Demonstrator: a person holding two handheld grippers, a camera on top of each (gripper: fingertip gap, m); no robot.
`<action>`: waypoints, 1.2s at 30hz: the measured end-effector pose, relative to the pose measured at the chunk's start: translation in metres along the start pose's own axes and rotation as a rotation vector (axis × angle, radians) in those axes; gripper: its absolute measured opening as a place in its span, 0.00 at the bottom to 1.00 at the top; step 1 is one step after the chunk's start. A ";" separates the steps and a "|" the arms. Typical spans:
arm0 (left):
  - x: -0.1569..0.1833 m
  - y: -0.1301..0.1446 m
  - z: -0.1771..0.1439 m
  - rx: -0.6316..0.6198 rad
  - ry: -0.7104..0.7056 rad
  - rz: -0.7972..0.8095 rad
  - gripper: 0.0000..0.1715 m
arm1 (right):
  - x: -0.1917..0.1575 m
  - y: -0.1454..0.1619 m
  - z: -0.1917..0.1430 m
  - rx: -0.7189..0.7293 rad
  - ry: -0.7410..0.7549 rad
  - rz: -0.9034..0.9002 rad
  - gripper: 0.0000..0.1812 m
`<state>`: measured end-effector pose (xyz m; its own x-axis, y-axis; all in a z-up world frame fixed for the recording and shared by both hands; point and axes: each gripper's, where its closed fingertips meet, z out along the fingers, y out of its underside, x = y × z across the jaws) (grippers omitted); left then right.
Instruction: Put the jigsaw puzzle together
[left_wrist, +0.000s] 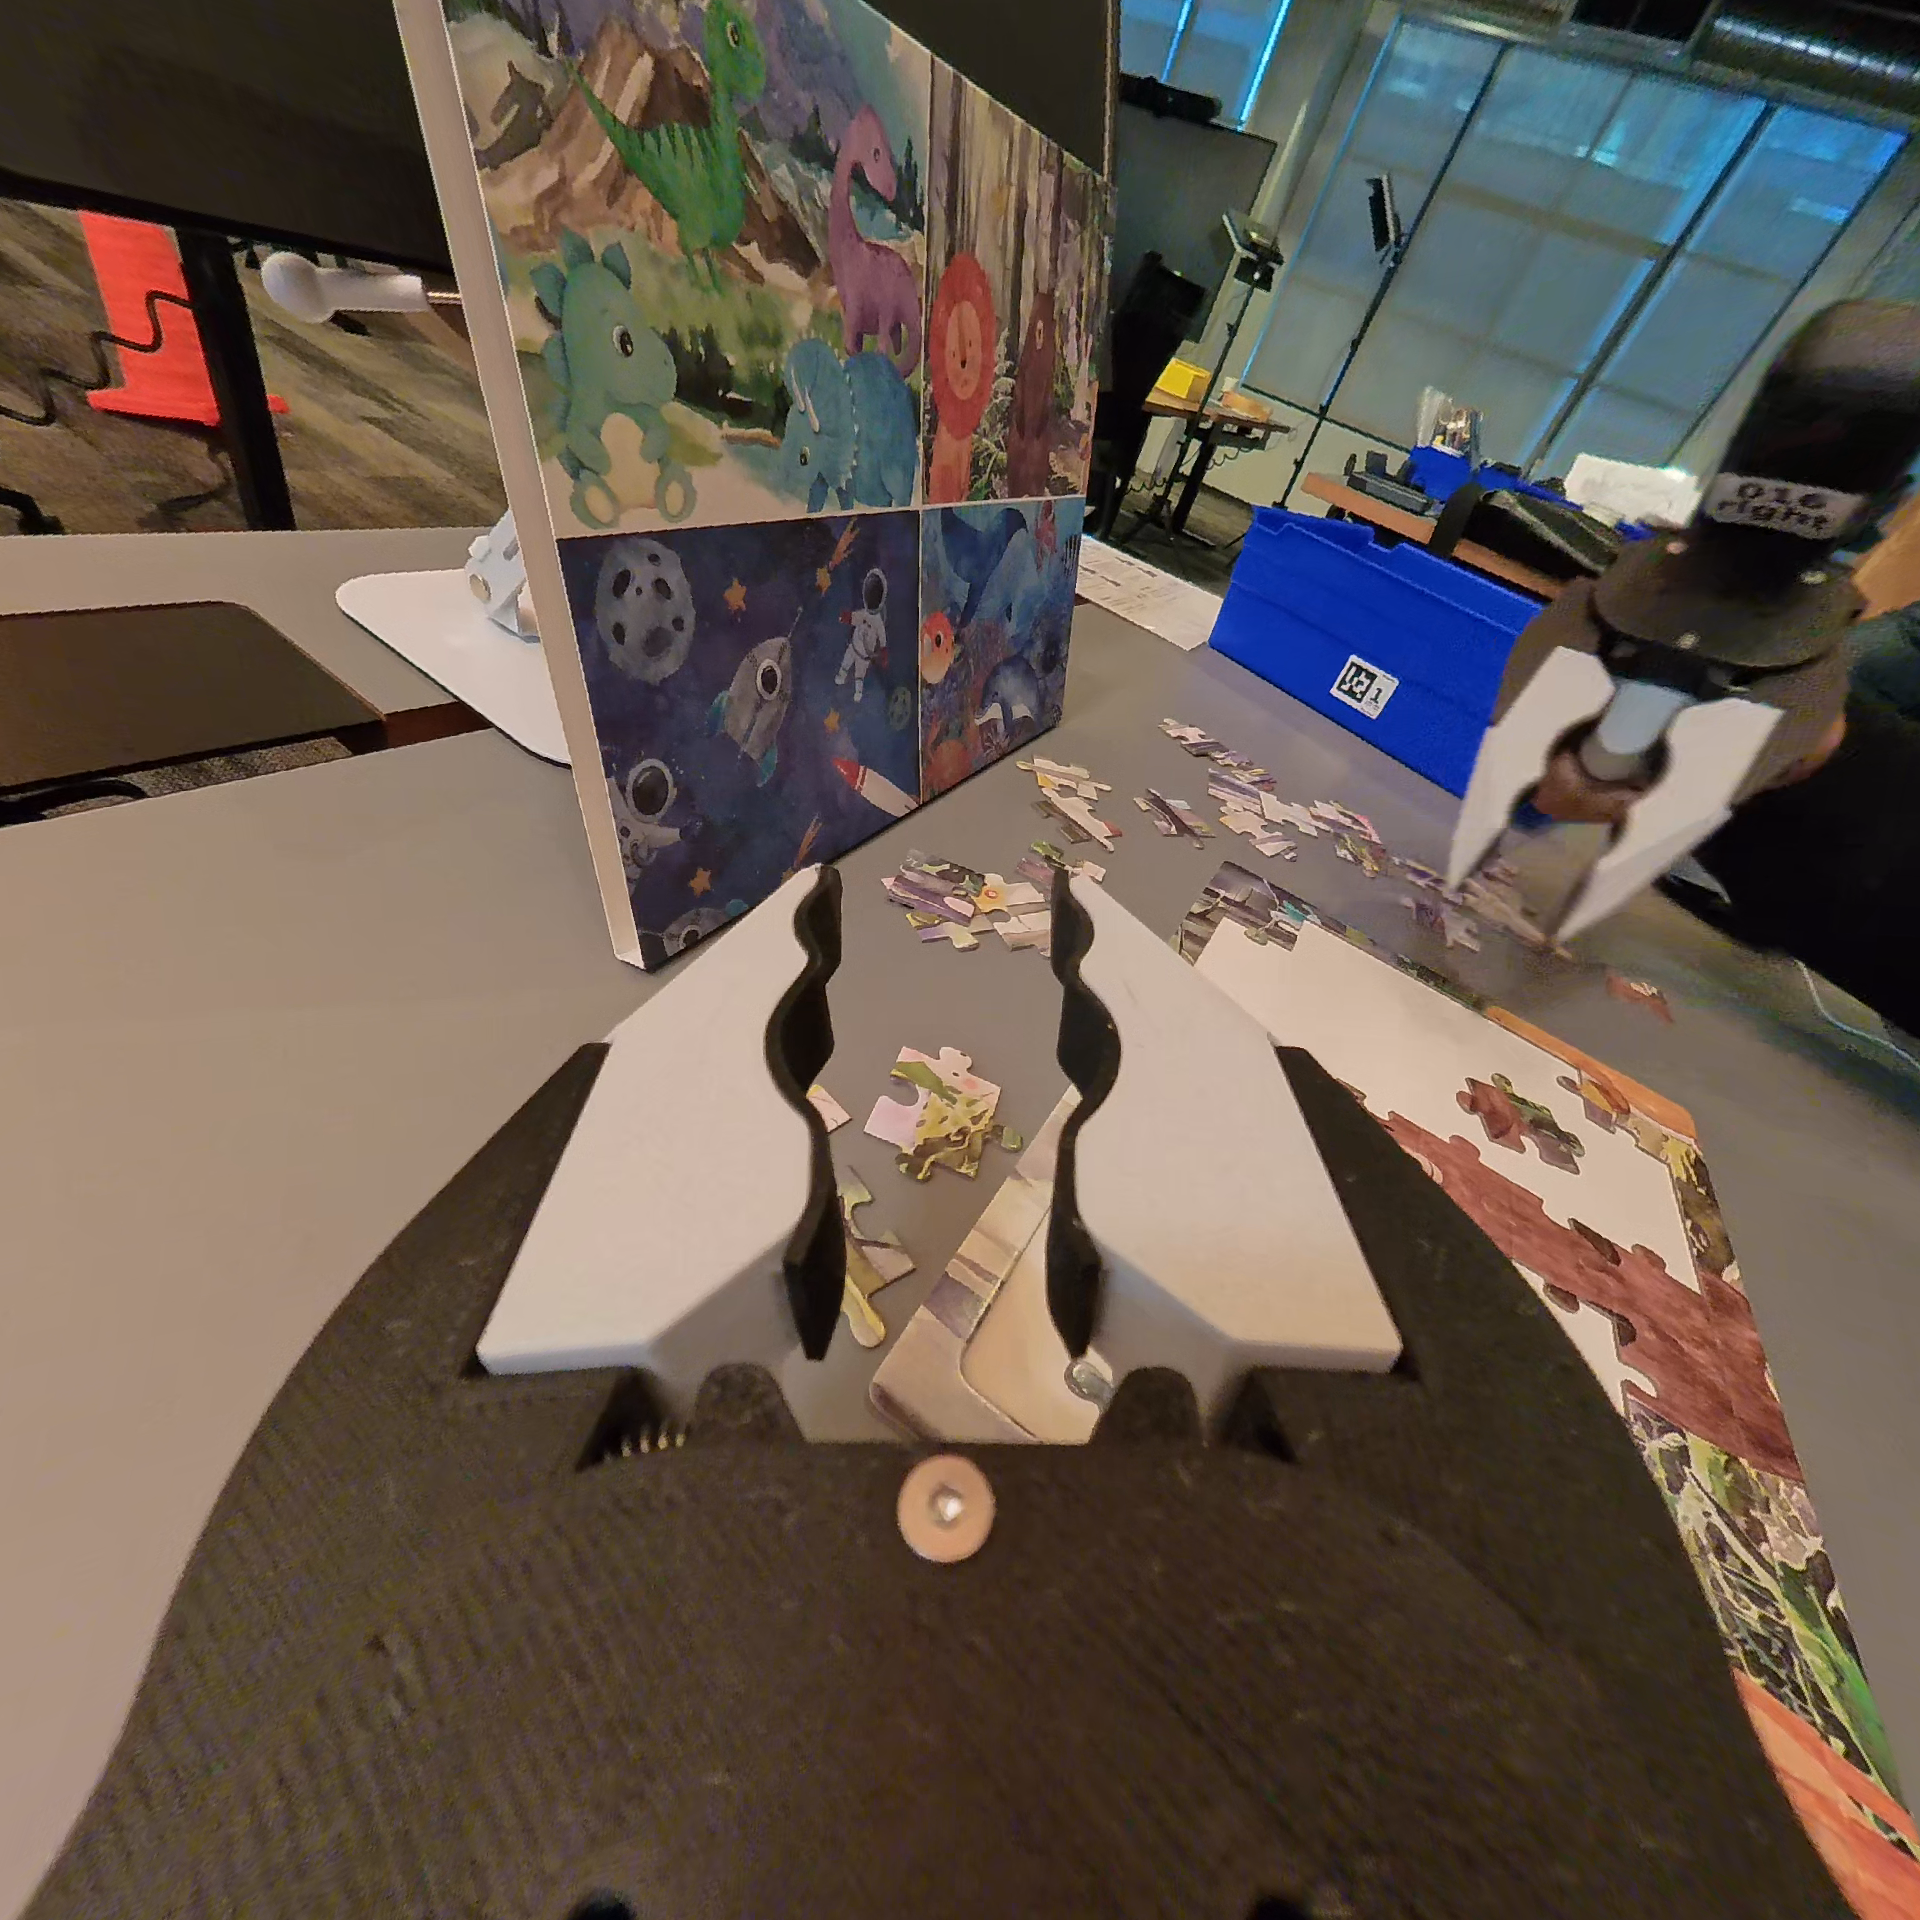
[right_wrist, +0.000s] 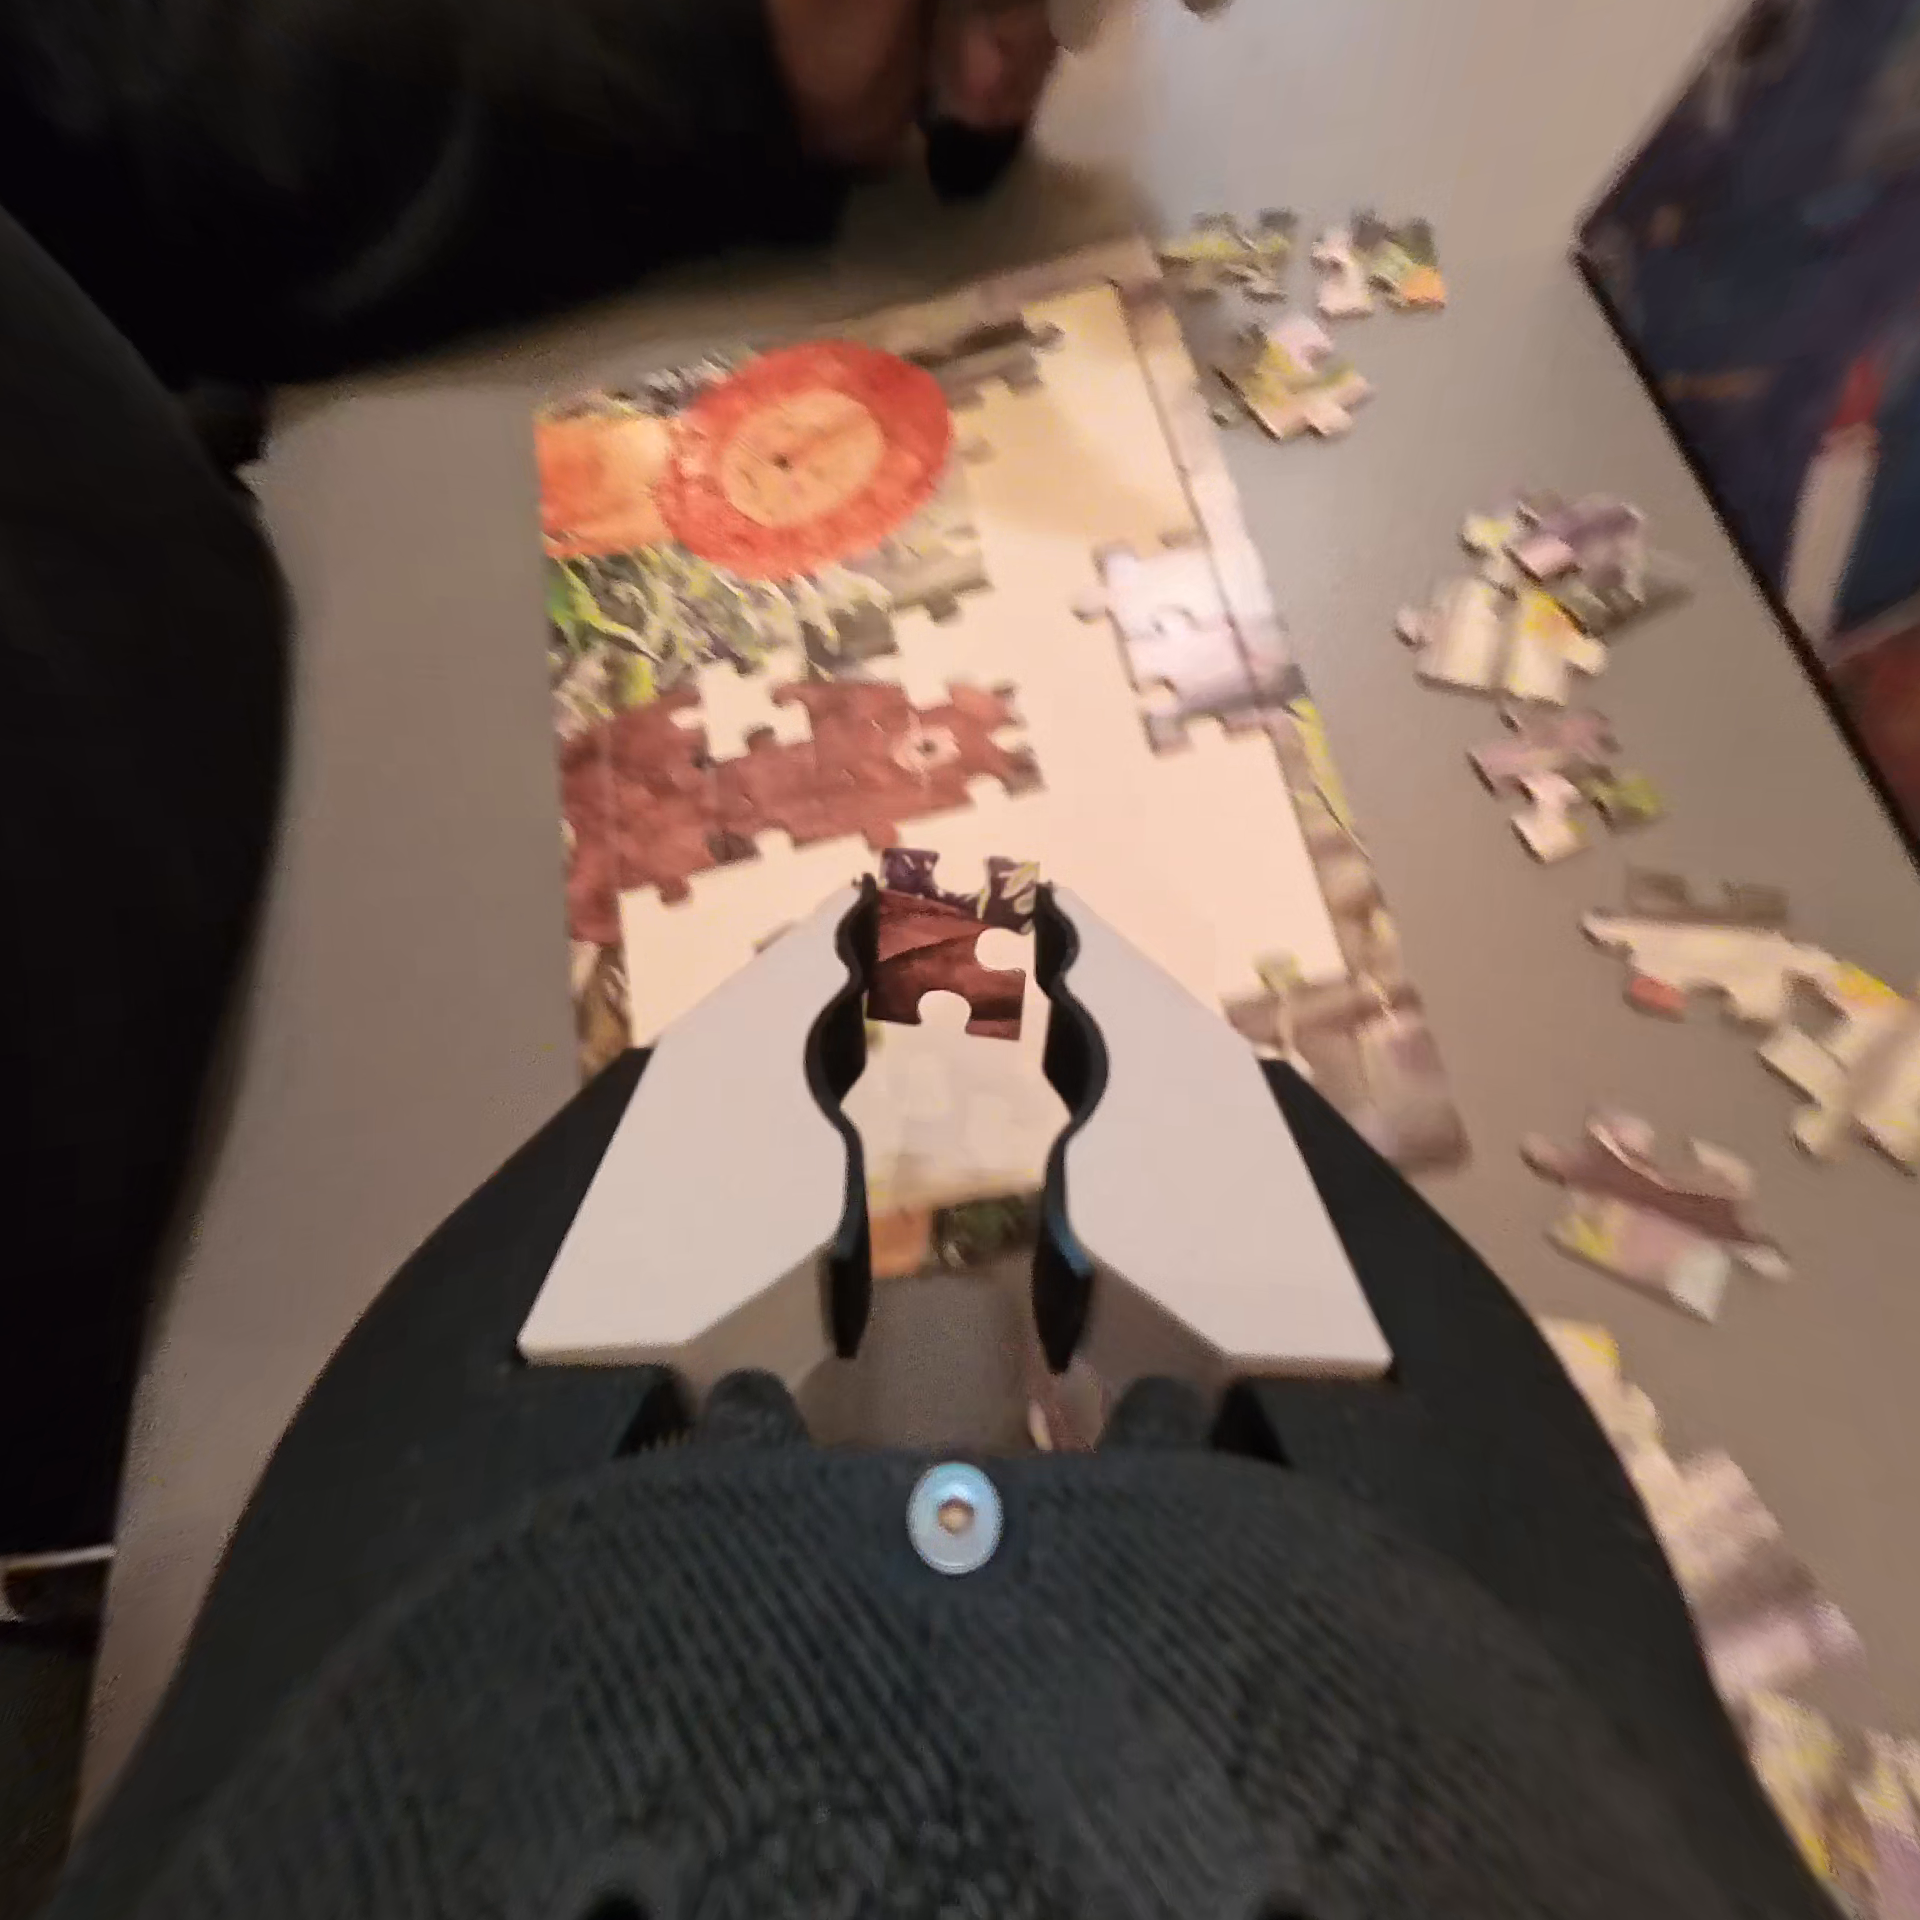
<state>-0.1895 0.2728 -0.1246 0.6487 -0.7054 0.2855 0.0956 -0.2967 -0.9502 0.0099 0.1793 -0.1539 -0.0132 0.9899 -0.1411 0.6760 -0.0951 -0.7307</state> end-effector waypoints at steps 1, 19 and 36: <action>0.000 0.000 0.000 0.000 0.001 0.000 0.23 | -0.010 -0.007 0.009 0.005 -0.024 -0.010 0.15; 0.002 0.001 0.001 -0.006 0.005 0.008 0.23 | -0.069 -0.020 0.108 -0.201 -0.157 -0.156 0.15; 0.002 0.001 0.001 -0.005 0.007 0.006 0.23 | -0.070 -0.019 0.110 -0.214 -0.135 -0.219 0.20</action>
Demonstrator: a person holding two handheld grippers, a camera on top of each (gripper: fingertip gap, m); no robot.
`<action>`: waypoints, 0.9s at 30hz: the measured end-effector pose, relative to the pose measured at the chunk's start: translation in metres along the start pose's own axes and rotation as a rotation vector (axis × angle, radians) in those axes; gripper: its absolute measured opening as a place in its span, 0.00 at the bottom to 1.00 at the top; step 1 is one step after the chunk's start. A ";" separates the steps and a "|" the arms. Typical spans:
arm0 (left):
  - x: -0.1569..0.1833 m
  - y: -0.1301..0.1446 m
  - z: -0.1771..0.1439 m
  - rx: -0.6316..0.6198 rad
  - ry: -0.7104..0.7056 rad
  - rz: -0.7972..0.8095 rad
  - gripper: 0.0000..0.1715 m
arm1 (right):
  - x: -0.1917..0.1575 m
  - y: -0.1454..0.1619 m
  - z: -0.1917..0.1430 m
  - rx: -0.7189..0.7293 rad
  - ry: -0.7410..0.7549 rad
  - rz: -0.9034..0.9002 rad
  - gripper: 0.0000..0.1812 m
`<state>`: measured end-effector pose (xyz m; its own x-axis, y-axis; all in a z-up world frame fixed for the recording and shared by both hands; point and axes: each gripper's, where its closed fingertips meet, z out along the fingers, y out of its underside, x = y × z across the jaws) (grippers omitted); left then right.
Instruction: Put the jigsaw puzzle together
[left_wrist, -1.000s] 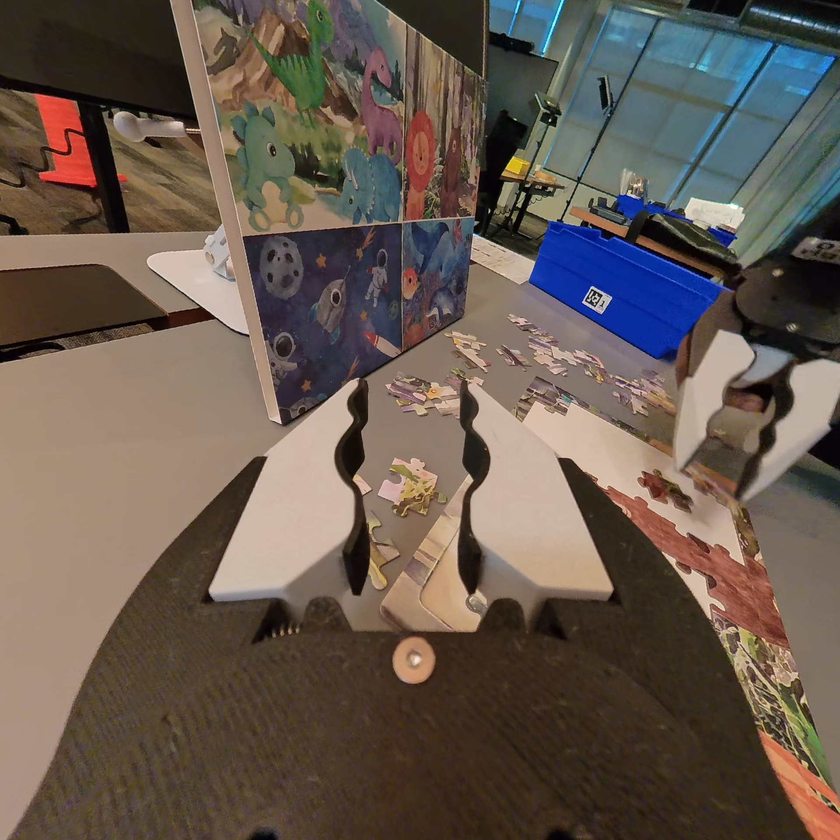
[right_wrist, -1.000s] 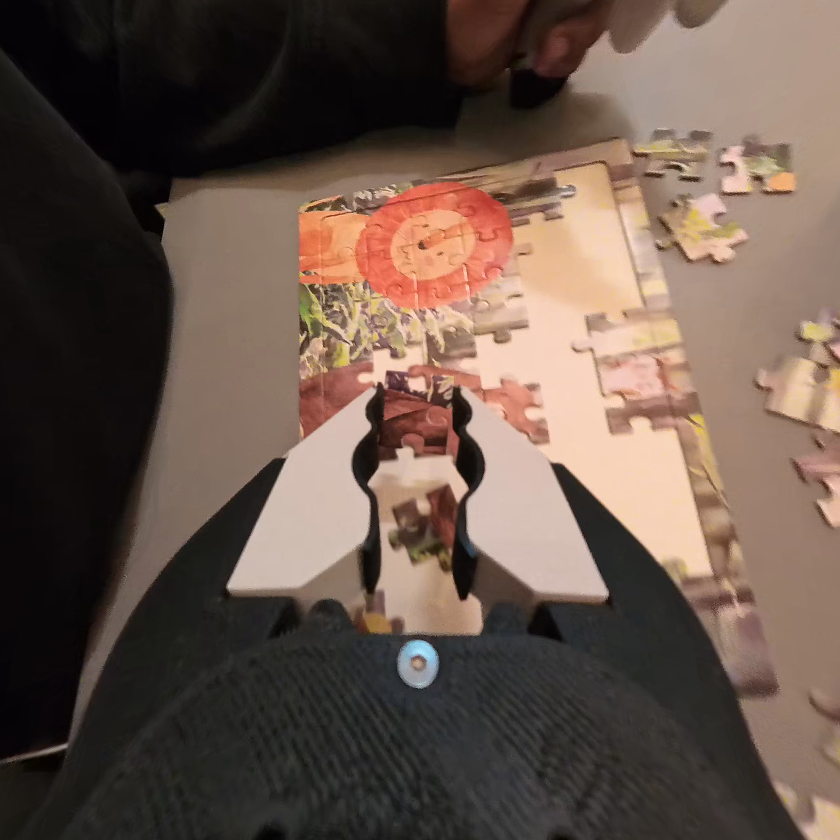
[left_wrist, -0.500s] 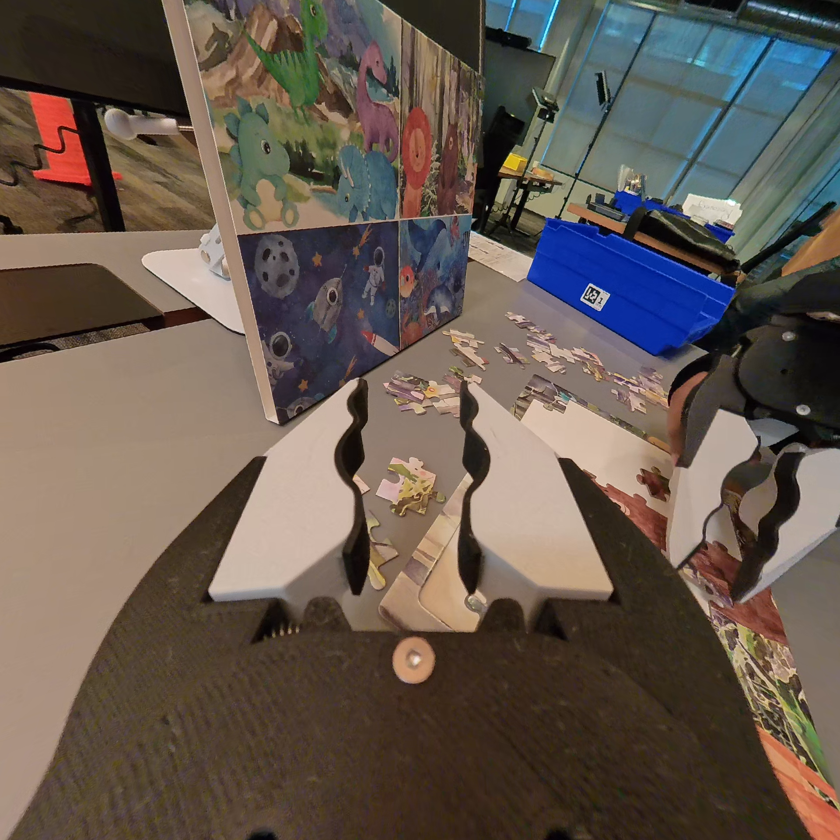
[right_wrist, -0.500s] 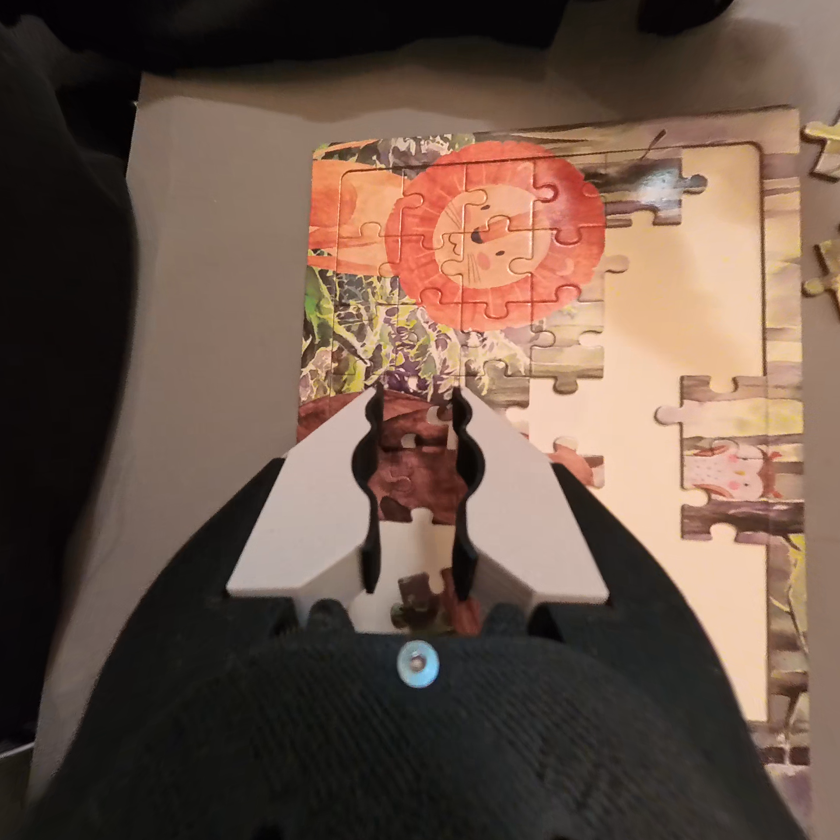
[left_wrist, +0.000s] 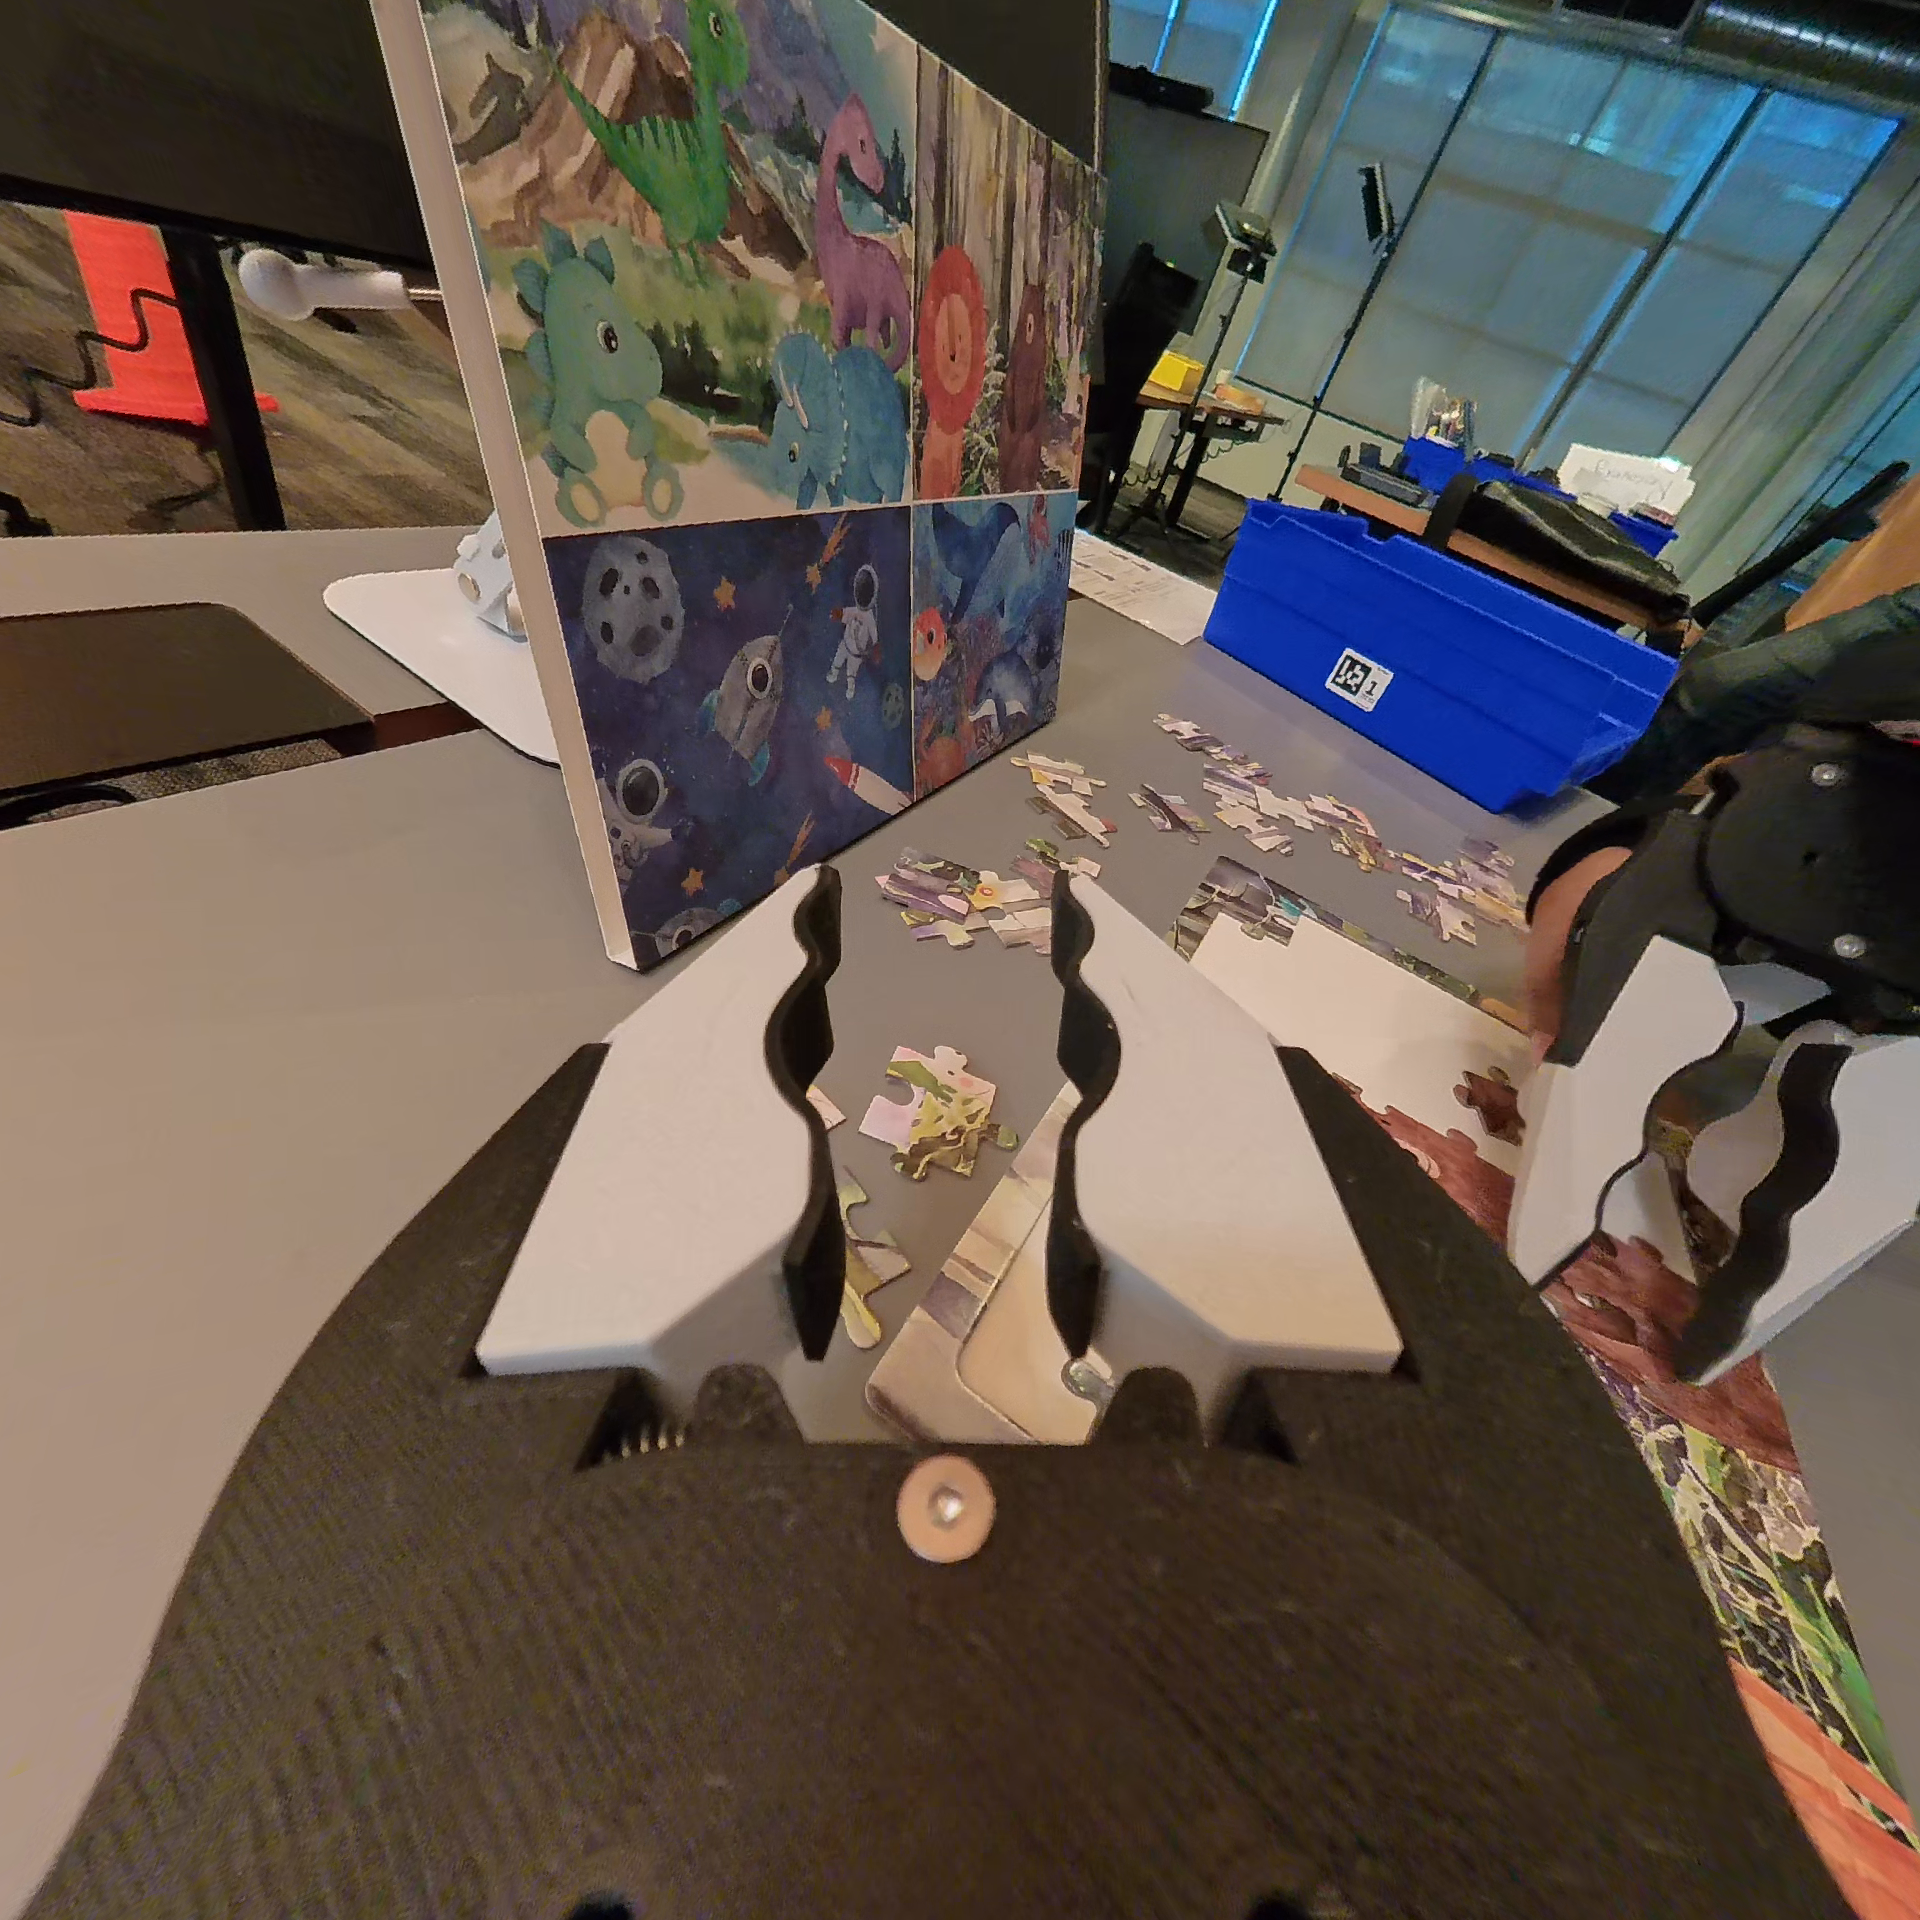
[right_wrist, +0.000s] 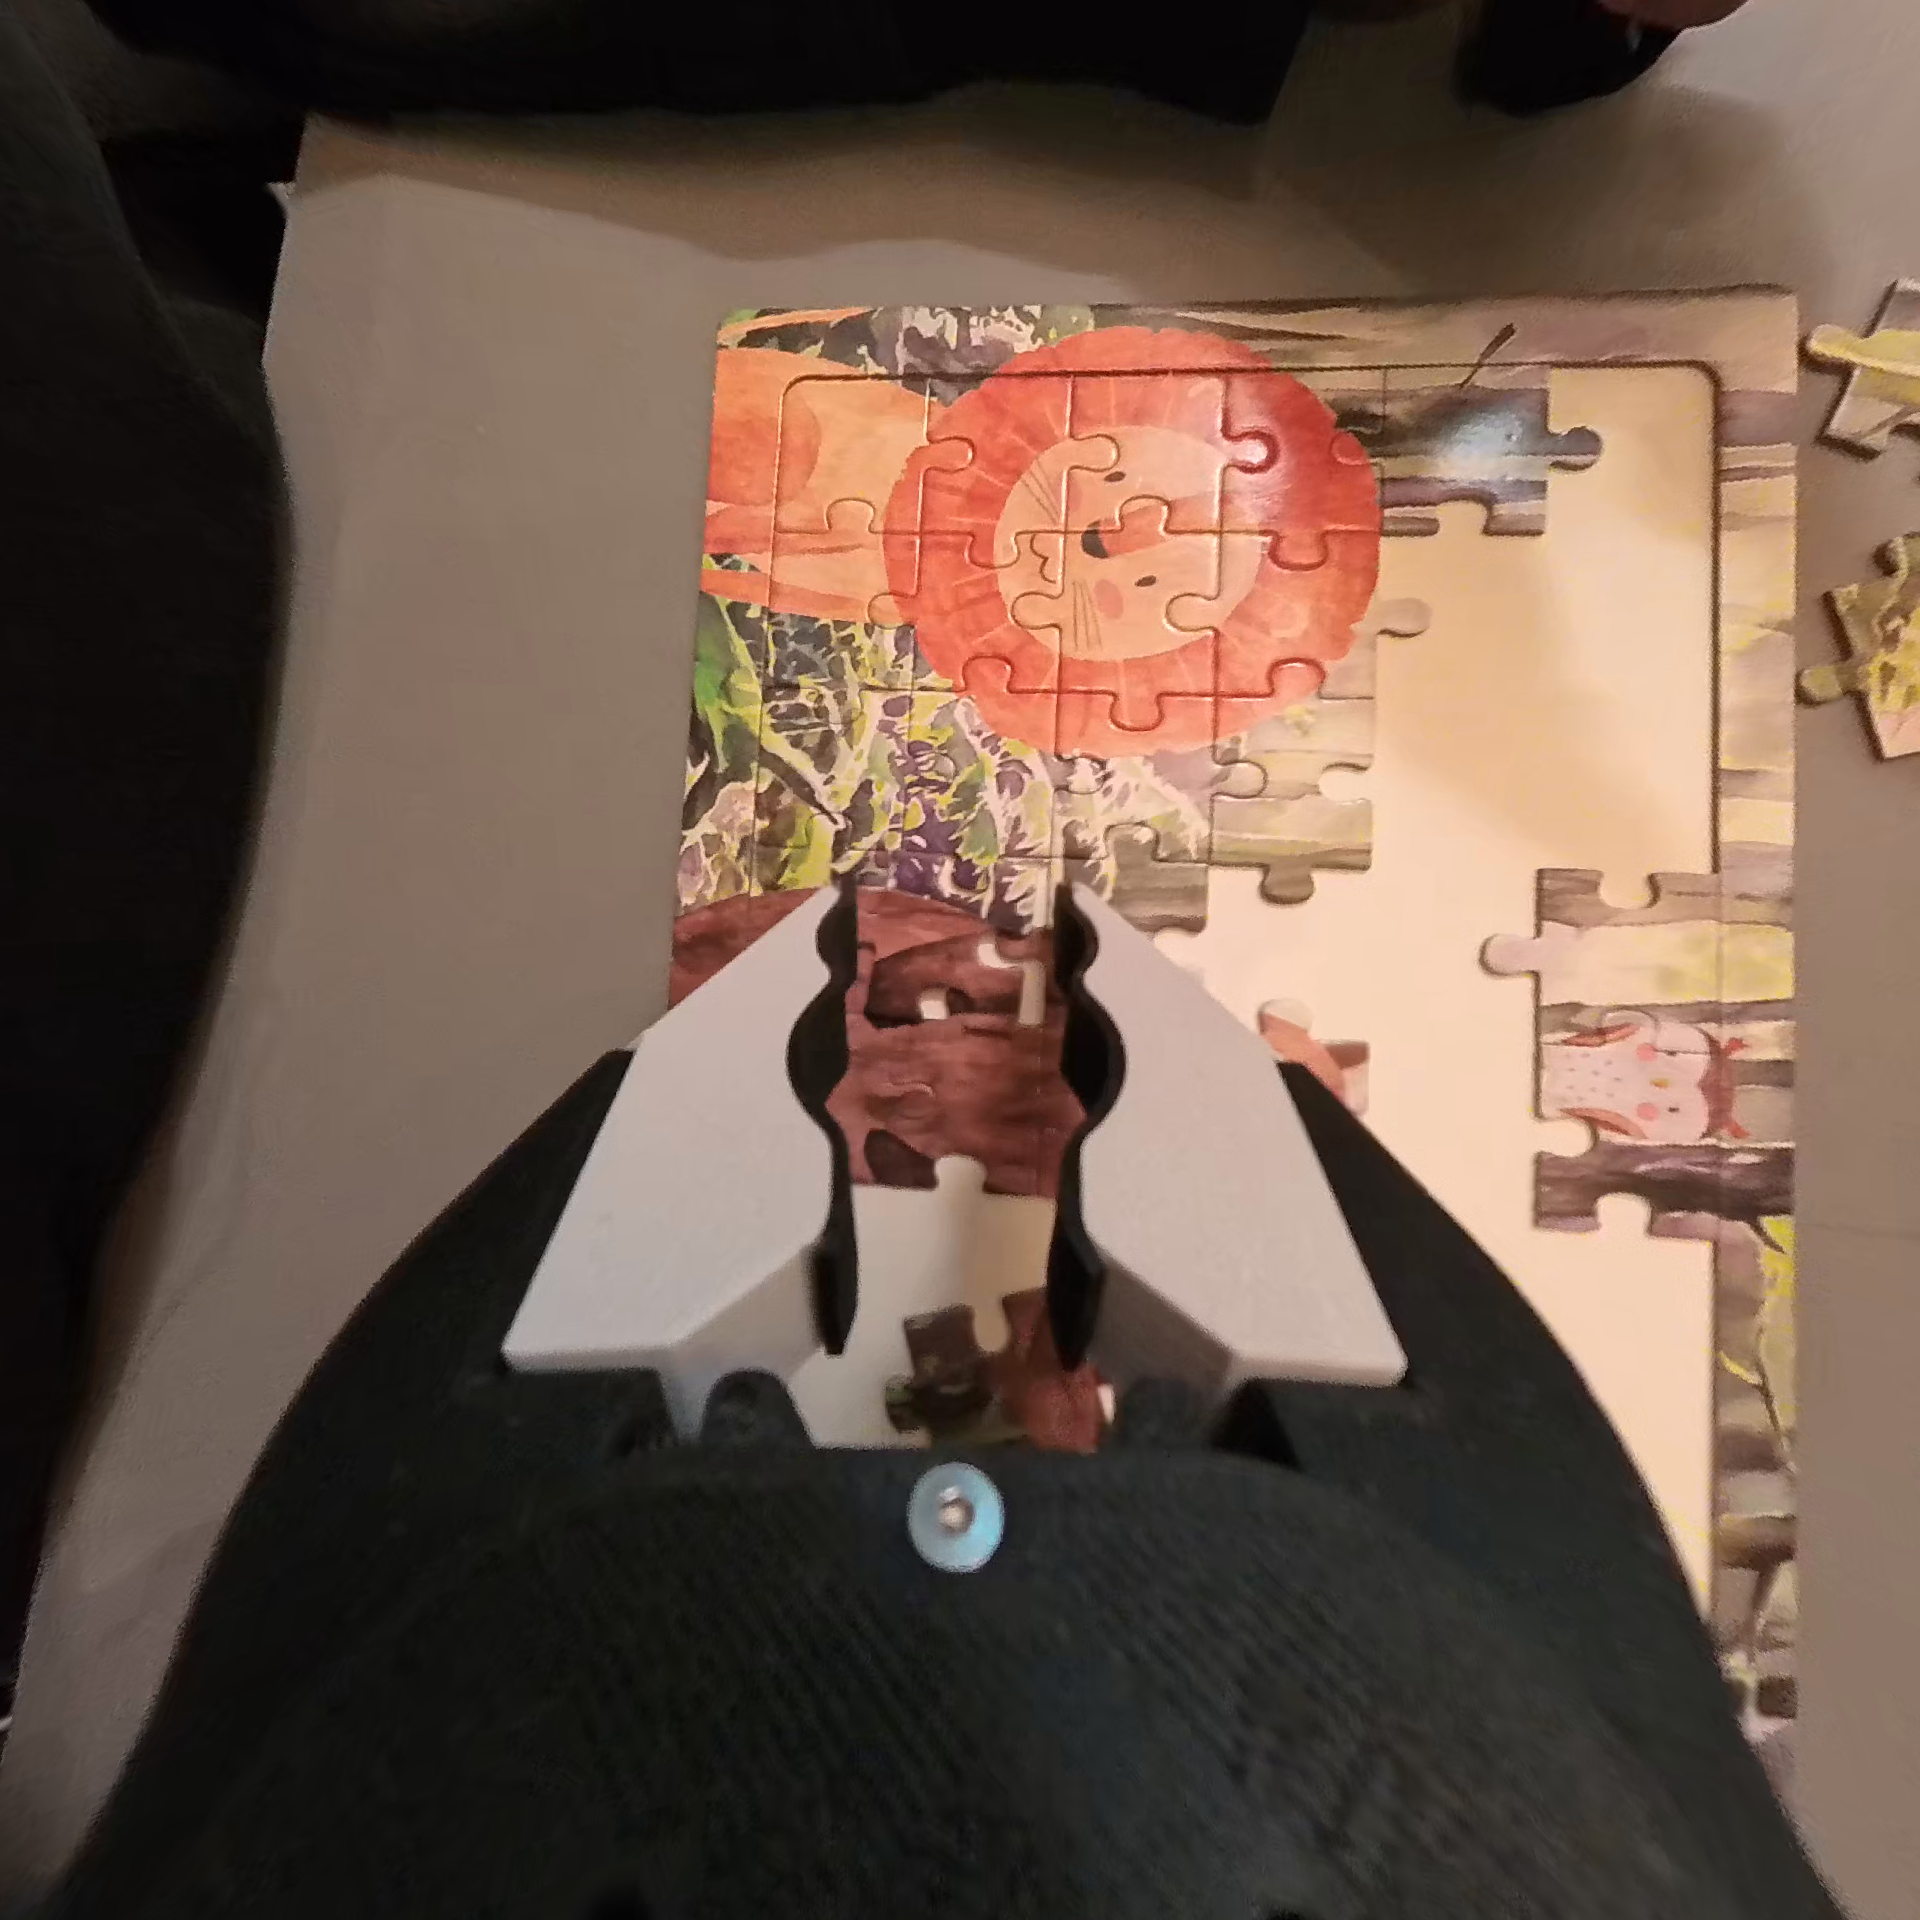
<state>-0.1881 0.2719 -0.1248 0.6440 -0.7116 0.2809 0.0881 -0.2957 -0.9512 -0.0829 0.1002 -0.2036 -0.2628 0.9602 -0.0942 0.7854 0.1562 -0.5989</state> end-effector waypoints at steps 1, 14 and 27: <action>0.000 0.000 0.000 0.000 0.000 0.000 0.23 | -0.001 0.001 0.000 0.002 0.006 0.000 0.20; 0.000 0.000 0.000 0.001 -0.001 -0.001 0.23 | -0.001 0.012 -0.006 0.022 0.121 -0.111 0.17; 0.000 0.000 0.000 -0.001 -0.001 0.003 0.23 | 0.005 0.018 -0.008 0.007 0.141 -0.105 0.16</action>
